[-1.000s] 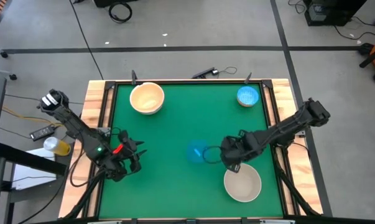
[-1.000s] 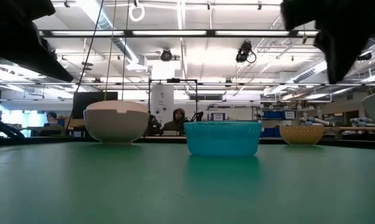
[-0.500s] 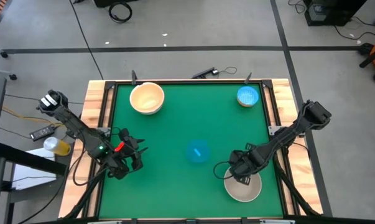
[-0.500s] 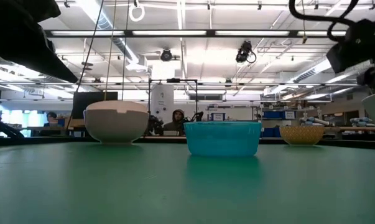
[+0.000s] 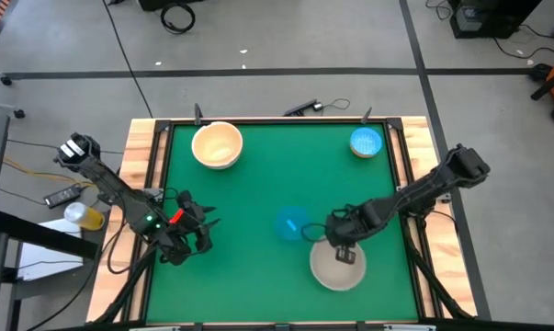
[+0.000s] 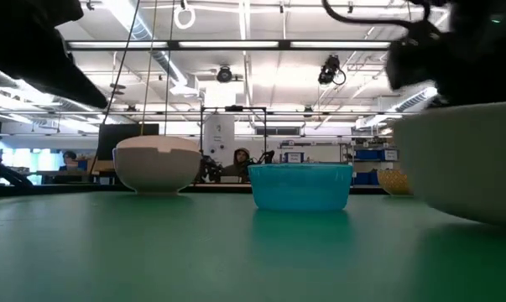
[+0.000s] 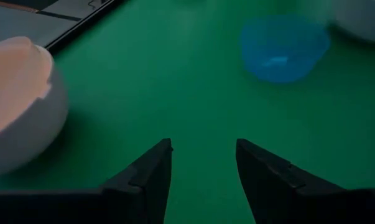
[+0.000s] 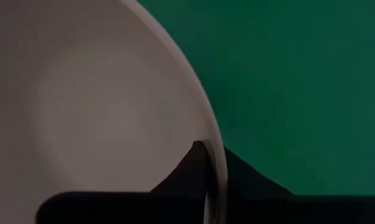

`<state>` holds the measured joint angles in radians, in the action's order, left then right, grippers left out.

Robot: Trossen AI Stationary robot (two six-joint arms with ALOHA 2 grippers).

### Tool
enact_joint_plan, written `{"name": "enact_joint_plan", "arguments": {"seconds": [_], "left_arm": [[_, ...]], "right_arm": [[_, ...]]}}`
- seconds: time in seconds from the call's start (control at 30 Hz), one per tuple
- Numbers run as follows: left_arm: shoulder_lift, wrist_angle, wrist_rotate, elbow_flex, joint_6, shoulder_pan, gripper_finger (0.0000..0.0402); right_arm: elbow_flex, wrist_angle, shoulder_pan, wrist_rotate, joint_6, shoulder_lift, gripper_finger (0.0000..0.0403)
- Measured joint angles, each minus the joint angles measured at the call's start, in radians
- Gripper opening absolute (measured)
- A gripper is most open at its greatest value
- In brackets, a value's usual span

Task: Nest bowls inside each other
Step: Stack the gray bowl on top of the orange transparent bowl

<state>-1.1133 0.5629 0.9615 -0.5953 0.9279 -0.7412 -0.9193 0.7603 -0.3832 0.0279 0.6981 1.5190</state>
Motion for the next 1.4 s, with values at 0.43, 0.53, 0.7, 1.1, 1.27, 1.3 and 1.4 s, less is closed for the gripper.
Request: {"name": "enact_joint_plan", "arguments": {"seconds": [0.43, 0.53, 0.7, 1.1, 1.27, 1.3, 1.4], "left_arm": [[0.000, -0.107, -0.046, 0.000, -0.059, 0.120, 0.0181], [0.000, -0.109, -0.088, 0.000, -0.043, 0.139, 0.0181], [-0.001, -0.124, -0.094, 0.000, -0.006, 0.144, 0.0181], [-0.033, -0.134, -0.065, 0.000, 0.028, 0.163, 0.0181], [-0.042, -0.127, -0.068, 0.000, 0.045, 0.159, 0.0181], [-0.043, -0.130, -0.074, 0.000, 0.049, 0.159, 0.0181], [-0.061, -0.125, -0.089, 0.000, 0.054, 0.157, 0.0181]], "right_arm": [[-0.228, -0.475, 0.156, 0.246, -0.552, -0.016, 0.0018], [-0.229, -0.724, 0.237, 0.300, -0.610, 0.001, 0.0016], [-0.229, -1.076, 0.391, 0.378, -0.609, 0.074, 0.0014], [-0.479, -1.330, 0.643, 0.295, -0.368, 0.512, 0.0014], [-0.646, -1.313, 0.675, 0.292, -0.299, 0.654, 0.0014], [-0.682, -1.278, 0.679, 0.293, -0.294, 0.678, 0.0014], [-0.795, -1.159, 0.693, 0.292, -0.279, 0.742, 0.0014]]}}
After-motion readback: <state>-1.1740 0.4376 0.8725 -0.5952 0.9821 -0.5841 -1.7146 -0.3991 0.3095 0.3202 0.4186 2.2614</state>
